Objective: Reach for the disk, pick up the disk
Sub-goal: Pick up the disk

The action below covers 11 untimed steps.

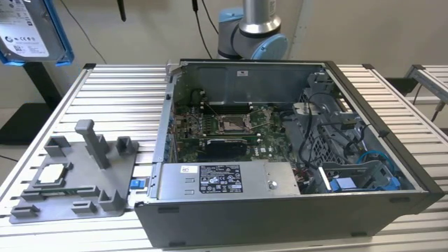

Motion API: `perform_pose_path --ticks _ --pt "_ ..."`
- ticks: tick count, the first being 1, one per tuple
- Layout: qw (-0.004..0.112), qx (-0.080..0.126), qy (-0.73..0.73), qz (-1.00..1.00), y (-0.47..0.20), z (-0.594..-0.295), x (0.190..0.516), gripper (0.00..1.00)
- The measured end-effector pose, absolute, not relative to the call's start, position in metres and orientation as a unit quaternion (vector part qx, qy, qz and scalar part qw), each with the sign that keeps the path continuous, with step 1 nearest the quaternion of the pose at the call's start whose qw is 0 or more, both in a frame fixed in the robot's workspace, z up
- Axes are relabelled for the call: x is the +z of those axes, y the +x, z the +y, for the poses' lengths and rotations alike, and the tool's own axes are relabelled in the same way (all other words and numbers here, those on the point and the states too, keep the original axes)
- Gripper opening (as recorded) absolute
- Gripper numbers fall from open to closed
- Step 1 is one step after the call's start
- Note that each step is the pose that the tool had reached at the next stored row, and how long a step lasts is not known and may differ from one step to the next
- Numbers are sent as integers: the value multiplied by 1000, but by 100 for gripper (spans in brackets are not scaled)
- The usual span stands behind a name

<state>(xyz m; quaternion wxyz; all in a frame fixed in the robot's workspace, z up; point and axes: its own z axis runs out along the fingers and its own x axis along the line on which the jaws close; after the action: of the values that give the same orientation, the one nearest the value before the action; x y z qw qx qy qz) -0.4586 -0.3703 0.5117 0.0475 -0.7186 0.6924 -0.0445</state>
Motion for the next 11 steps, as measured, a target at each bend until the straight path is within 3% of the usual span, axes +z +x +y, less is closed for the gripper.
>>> perform_pose_path --ticks 11 --pt "47 -44 -719 692 -457 -370 512 0"
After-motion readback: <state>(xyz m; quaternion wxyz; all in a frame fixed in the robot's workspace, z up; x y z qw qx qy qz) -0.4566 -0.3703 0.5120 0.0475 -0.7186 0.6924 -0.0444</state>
